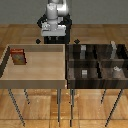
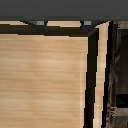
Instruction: Place the box of cereal into the appropriate compartment.
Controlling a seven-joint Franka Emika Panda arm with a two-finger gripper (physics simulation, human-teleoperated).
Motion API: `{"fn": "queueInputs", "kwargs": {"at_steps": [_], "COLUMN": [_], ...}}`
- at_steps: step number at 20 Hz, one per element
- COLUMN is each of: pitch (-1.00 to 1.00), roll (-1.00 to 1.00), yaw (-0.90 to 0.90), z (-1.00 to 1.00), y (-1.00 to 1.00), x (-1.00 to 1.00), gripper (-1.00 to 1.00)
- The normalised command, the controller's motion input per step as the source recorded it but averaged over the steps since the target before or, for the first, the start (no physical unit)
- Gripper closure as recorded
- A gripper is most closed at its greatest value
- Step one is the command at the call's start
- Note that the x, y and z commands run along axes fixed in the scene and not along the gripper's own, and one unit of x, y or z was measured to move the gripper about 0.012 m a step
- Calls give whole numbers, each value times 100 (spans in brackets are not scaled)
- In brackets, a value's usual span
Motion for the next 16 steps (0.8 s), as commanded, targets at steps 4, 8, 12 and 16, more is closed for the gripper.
{"fn": "queueInputs", "kwargs": {"at_steps": [4, 8, 12, 16], "pitch": [0, 0, 0, 0], "roll": [0, 0, 0, 0], "yaw": [0, 0, 0, 0], "z": [0, 0, 0, 0], "y": [0, -25, -100, -100], "x": [0, 0, 0, 0], "gripper": [-100, -100, -100, -100]}}
